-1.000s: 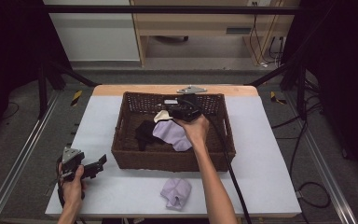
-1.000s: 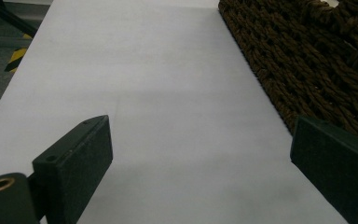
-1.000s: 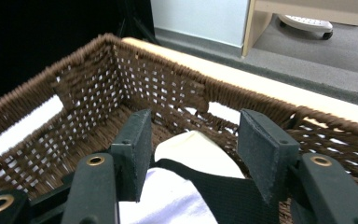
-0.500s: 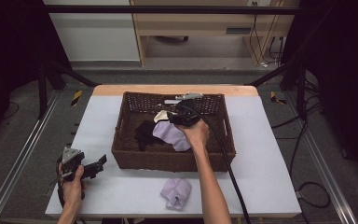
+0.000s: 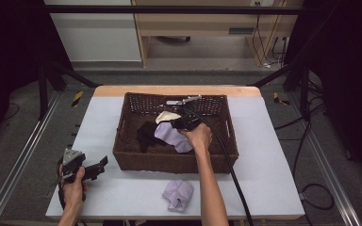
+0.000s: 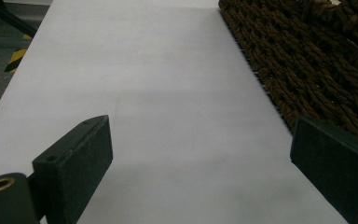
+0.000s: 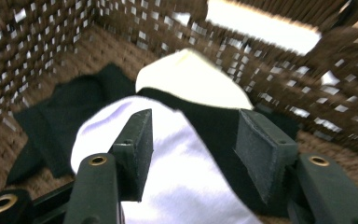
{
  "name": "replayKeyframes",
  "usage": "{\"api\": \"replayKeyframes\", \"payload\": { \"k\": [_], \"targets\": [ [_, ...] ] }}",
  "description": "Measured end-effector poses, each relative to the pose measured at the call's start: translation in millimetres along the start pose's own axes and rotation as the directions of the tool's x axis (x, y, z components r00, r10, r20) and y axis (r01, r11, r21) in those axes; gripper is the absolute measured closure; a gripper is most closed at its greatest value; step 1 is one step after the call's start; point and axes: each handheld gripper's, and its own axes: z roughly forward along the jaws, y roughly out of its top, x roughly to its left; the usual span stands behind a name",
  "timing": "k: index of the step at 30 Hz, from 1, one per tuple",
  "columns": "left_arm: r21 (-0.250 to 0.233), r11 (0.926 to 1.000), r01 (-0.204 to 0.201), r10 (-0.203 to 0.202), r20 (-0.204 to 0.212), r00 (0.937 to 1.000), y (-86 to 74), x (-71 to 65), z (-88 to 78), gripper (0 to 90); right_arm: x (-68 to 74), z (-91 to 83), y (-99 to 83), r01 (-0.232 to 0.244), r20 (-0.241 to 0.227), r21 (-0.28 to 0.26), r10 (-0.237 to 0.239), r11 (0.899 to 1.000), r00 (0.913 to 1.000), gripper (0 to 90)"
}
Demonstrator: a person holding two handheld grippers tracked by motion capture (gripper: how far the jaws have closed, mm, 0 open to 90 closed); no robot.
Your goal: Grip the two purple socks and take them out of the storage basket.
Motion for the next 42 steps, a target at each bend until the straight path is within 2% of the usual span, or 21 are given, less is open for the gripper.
{"api": "replayKeyframes", "payload": {
  "k": [7,8,15,16,21,22,25,29,33,36,42],
  "targets": [
    [0.0,1.0,-0.001,0.001,0.0,1.0,0.0,0.0,0.0,5.4,-2.1,5.4,-2.6,0.008,0.019,0.053,-0.009,0.999,0.9998,47.9],
    [0.0,1.0,-0.001,0.001,0.001,1.0,0.0,-0.1,0.0,5.4,-3.1,7.9,-3.7,-0.003,0.019,0.081,0.002,0.997,0.9998,48.1],
    [0.0,1.0,-0.001,0.001,0.001,1.0,0.0,-0.1,0.0,5.4,-4.2,12.7,-6.9,0.0,0.018,0.144,-0.002,0.99,0.9998,50.0],
    [0.0,1.0,-0.001,0.001,0.001,1.0,0.0,-0.1,0.0,5.5,-5.1,13.8,-7.7,-0.006,0.021,0.164,0.003,0.986,0.9998,50.8],
    [-0.001,1.0,-0.001,0.001,0.002,1.0,0.0,0.0,-0.1,5.5,-5.7,15.4,-8.4,-0.031,0.015,0.189,0.028,0.982,0.9995,53.1],
    [0.0,1.0,-0.001,0.001,0.002,1.0,0.0,0.0,0.0,5.5,-5.6,17.1,-9.4,-0.034,0.009,0.213,0.033,0.976,0.9994,55.5],
    [0.0,1.0,-0.001,0.001,0.002,1.0,0.0,0.0,0.0,5.5,-4.6,18.5,-10.2,-0.018,0.009,0.237,0.016,0.971,0.9998,60.0],
    [0.0,1.0,-0.001,0.001,0.001,1.0,0.0,-0.1,0.0,5.5,-3.2,18.0,-9.4,0.003,0.028,0.268,-0.011,0.963,0.9995,73.9],
    [0.0,1.0,-0.001,0.001,0.002,1.0,0.0,0.0,0.0,5.5,-3.9,15.0,-7.1,-0.011,0.022,0.27,0.006,0.963,0.9997,85.4],
    [0.0,1.0,0.0,0.0,0.002,1.0,0.0,0.1,0.0,5.5,-4.7,10.9,-4.5,-0.026,0.02,0.249,0.022,0.968,0.9996,86.5],
    [-0.001,1.0,0.001,-0.001,0.002,1.0,0.0,0.2,-0.1,5.5,-4.2,0.6,1.4,-0.027,0.021,0.156,0.024,0.987,0.9995,86.6]
  ]
}}
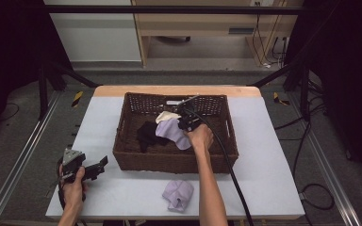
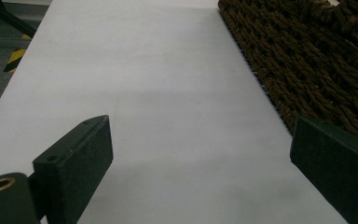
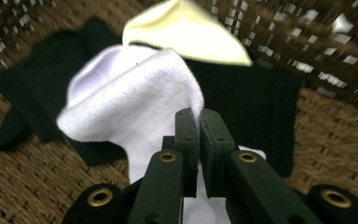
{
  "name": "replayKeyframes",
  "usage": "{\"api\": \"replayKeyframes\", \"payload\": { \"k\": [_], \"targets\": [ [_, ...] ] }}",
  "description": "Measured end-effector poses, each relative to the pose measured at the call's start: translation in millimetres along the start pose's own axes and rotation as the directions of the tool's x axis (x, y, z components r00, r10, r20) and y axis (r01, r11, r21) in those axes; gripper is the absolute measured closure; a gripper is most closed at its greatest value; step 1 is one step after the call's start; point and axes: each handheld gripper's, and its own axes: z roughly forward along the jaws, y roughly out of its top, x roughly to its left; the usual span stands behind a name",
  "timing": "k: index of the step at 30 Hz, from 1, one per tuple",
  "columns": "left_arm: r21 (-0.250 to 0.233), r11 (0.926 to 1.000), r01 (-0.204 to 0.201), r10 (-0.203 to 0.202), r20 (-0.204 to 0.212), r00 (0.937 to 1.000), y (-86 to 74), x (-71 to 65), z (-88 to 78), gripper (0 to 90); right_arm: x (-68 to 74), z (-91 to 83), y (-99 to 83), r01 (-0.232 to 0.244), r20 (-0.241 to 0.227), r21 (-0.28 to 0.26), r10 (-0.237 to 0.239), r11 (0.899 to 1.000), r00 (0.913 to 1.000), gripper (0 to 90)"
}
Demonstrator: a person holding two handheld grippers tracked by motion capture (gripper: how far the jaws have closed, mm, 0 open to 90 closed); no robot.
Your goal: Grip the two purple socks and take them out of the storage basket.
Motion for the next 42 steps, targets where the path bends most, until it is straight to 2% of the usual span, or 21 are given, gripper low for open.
{"api": "replayKeyframes", "payload": {
  "k": [2,5,10,14,21,26,31,37,41,42],
  "targets": [
    [0.0,1.0,-0.001,0.001,0.0,1.0,0.0,-0.1,0.0,5.6,0.8,-4.8,1.3,0.004,0.004,-0.037,-0.004,0.999,1.0,86.7],
    [0.0,1.0,0.0,0.0,0.001,1.0,0.0,0.0,0.0,5.5,1.6,-10.7,2.6,0.005,-0.014,-0.084,-0.007,0.996,0.9999,86.7],
    [0.0,1.0,0.0,0.0,0.0,1.0,0.0,-0.1,0.1,5.6,4.1,-19.9,3.7,0.037,-0.032,-0.128,-0.041,0.991,0.9986,86.8],
    [0.001,1.0,-0.001,0.001,0.0,1.0,0.0,0.0,0.1,5.6,2.1,-35.4,3.9,0.021,-0.06,-0.179,-0.032,0.984,0.9977,87.0],
    [-0.001,1.0,0.0,0.0,-0.001,1.0,-0.1,-0.1,-0.1,5.5,-0.3,-71.0,1.2,0.025,-0.087,-0.286,-0.052,0.958,0.9949,87.8],
    [0.0,1.0,0.0,0.0,-0.001,1.0,-0.1,-0.1,0.0,5.6,-3.9,-92.4,-3.2,0.031,-0.105,-0.336,-0.07,0.942,0.992,88.1],
    [0.0,1.0,0.002,-0.002,0.0,1.0,-0.1,0.1,0.1,5.6,-5.5,-111.0,-6.7,0.03,-0.123,-0.39,-0.084,0.92,0.9889,88.1],
    [0.001,1.0,0.003,-0.003,0.001,1.0,0.0,0.2,0.2,5.6,-5.0,-131.2,-8.5,0.052,-0.116,-0.43,-0.112,0.901,0.9868,88.1],
    [0.002,1.0,0.004,-0.004,-0.001,1.0,0.0,0.3,0.3,5.6,-0.6,-150.9,-7.1,0.064,-0.127,-0.474,-0.141,0.878,0.9819,88.1],
    [0.002,1.0,0.005,-0.005,-0.001,1.0,0.0,0.4,0.3,5.6,0.5,-154.0,-7.1,0.068,-0.127,-0.479,-0.146,0.875,0.981,88.2]
  ]
}}
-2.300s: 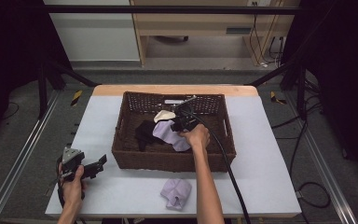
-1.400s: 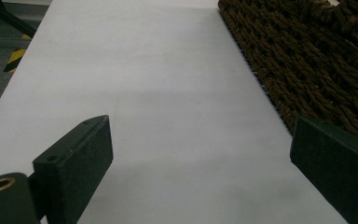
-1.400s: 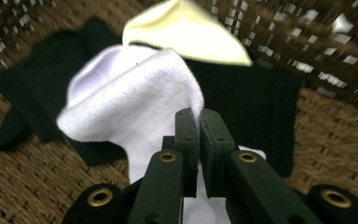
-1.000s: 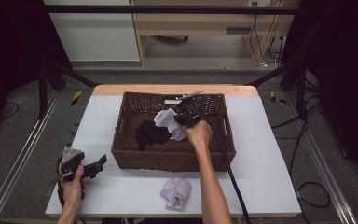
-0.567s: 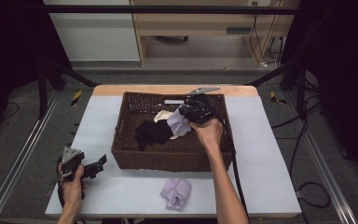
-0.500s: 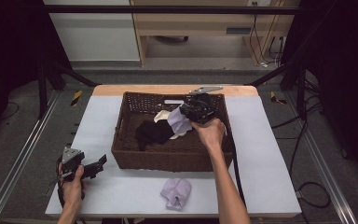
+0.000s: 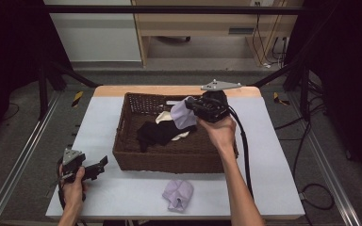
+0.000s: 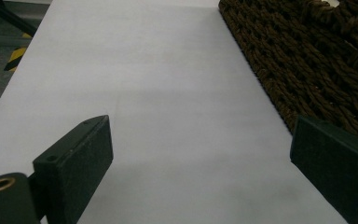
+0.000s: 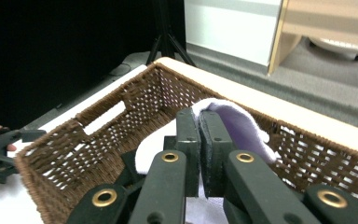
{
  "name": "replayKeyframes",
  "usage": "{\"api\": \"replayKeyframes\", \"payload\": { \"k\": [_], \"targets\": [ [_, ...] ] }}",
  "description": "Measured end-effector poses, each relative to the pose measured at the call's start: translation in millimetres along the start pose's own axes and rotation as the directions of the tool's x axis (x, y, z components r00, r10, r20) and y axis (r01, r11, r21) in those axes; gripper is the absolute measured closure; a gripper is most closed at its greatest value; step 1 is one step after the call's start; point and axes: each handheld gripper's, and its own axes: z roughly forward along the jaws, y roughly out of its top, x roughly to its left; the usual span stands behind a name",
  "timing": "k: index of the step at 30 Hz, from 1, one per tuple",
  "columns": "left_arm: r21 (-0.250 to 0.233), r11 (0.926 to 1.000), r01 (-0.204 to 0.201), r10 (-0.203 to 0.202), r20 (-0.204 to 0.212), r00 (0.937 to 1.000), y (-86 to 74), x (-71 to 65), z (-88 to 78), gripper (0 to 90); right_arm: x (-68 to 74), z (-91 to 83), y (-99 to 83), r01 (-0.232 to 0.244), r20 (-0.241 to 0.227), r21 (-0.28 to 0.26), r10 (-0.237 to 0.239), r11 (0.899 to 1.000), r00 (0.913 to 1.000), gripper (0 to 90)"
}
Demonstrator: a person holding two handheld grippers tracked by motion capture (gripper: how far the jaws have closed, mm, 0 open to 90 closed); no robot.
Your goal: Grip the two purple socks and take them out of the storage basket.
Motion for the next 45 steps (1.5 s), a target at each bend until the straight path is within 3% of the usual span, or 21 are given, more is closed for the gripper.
{"api": "replayKeyframes", "payload": {
  "k": [8,12,21,26,31,40,45],
  "targets": [
    [0.002,1.0,-0.001,0.001,-0.001,1.0,0.1,-0.1,0.2,5.6,9.9,-28.2,7.8,0.051,-0.047,-0.056,-0.053,0.997,0.9975,88.2],
    [0.003,1.0,-0.004,0.004,0.0,1.0,0.1,-0.4,0.2,5.6,11.5,-40.7,7.1,0.054,-0.065,-0.08,-0.059,0.995,0.9961,88.2],
    [0.001,1.0,-0.009,0.009,0.001,1.0,0.0,-0.8,0.1,5.6,27.3,-68.7,1.0,0.08,-0.135,-0.107,-0.094,0.991,0.9864,88.2],
    [-0.001,0.9999,-0.011,0.011,0.0,0.9999,-0.1,-1.1,-0.1,5.6,42.2,-82.3,-6.2,0.1,-0.2,-0.126,-0.124,0.987,0.9718,88.2],
    [-0.001,0.9999,-0.013,0.013,0.001,0.9999,-0.2,-1.2,-0.2,5.6,57.4,-87.9,-22.9,0.125,-0.265,-0.123,-0.154,0.984,0.9518,88.2],
    [-0.001,0.9999,-0.012,0.012,0.0,0.9999,-0.2,-1.2,-0.2,5.5,76.5,-85.9,-62.0,0.145,-0.358,-0.072,-0.161,0.987,0.9197,88.1],
    [-0.002,0.9999,-0.013,0.013,-0.001,0.9999,-0.2,-1.3,-0.4,5.6,82.9,-81.6,-83.8,0.145,-0.387,-0.029,-0.145,0.989,0.9108,88.1]
  ]
}}
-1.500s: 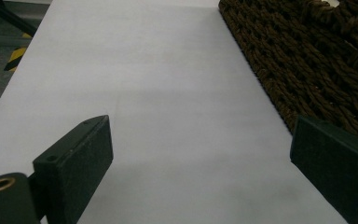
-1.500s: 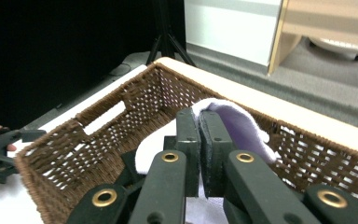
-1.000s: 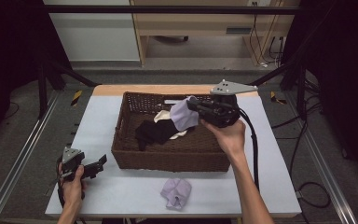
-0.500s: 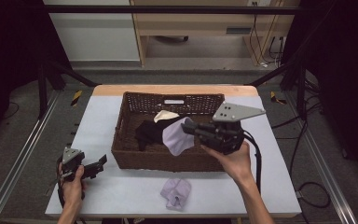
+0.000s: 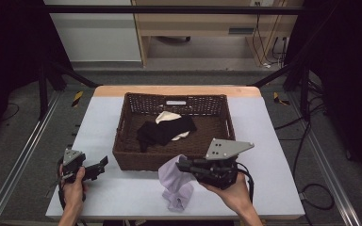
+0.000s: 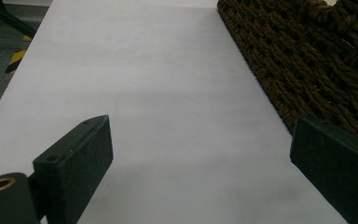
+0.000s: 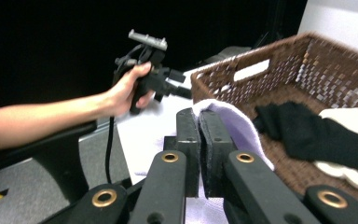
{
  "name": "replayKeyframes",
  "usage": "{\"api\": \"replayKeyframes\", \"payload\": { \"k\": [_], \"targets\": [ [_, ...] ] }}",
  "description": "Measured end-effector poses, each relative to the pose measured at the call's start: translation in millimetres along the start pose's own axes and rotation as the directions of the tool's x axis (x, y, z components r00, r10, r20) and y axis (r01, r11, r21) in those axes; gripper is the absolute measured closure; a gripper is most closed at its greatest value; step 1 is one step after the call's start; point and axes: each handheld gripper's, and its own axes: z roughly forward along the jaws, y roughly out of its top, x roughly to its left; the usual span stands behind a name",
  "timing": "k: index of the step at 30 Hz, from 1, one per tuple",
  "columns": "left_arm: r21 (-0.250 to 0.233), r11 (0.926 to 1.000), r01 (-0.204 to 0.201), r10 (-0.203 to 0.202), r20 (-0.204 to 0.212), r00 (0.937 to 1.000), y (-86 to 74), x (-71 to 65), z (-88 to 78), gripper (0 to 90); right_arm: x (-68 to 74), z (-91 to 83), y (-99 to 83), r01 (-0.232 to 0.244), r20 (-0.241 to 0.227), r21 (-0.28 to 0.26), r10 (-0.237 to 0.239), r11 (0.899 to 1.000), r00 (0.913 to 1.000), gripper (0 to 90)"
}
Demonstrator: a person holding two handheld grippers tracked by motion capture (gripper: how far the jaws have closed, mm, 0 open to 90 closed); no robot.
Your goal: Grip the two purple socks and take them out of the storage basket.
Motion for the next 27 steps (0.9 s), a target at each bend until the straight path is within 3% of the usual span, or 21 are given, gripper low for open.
{"api": "replayKeyframes", "payload": {
  "k": [9,17,21,22,24,26,27],
  "targets": [
    [0.001,1.0,-0.001,0.001,0.0,1.0,0.0,-0.1,0.0,5.6,-6.2,17.5,-43.0,-0.057,-0.005,0.074,0.057,0.996,0.9983,88.0],
    [0.002,1.0,-0.001,0.001,-0.001,1.0,-0.1,-0.1,0.1,5.6,-18.8,37.8,-85.1,-0.104,0.063,0.167,0.095,0.98,0.9935,87.7],
    [0.002,1.0,-0.001,0.001,-0.001,1.0,0.0,-0.1,0.1,5.6,-22.8,50.2,-100.5,-0.106,0.112,0.219,0.083,0.97,0.9903,86.4],
    [0.002,1.0,0.0,0.0,-0.001,1.0,0.0,-0.1,0.1,5.5,-23.0,52.5,-102.5,-0.104,0.121,0.231,0.077,0.967,0.9897,85.0],
    [0.001,1.0,0.001,-0.001,0.0,1.0,0.0,0.0,0.1,5.6,-22.1,57.3,-105.6,-0.102,0.151,0.233,0.067,0.967,0.9863,72.0],
    [0.001,1.0,0.0,0.0,0.001,1.0,0.0,0.1,0.1,5.6,-20.6,58.0,-105.3,-0.093,0.158,0.217,0.059,0.972,0.9857,66.2],
    [0.001,1.0,0.001,-0.001,0.002,1.0,0.0,0.1,0.0,5.6,-19.3,55.8,-104.0,-0.077,0.168,0.19,0.045,0.979,0.9848,59.4]
  ]
}}
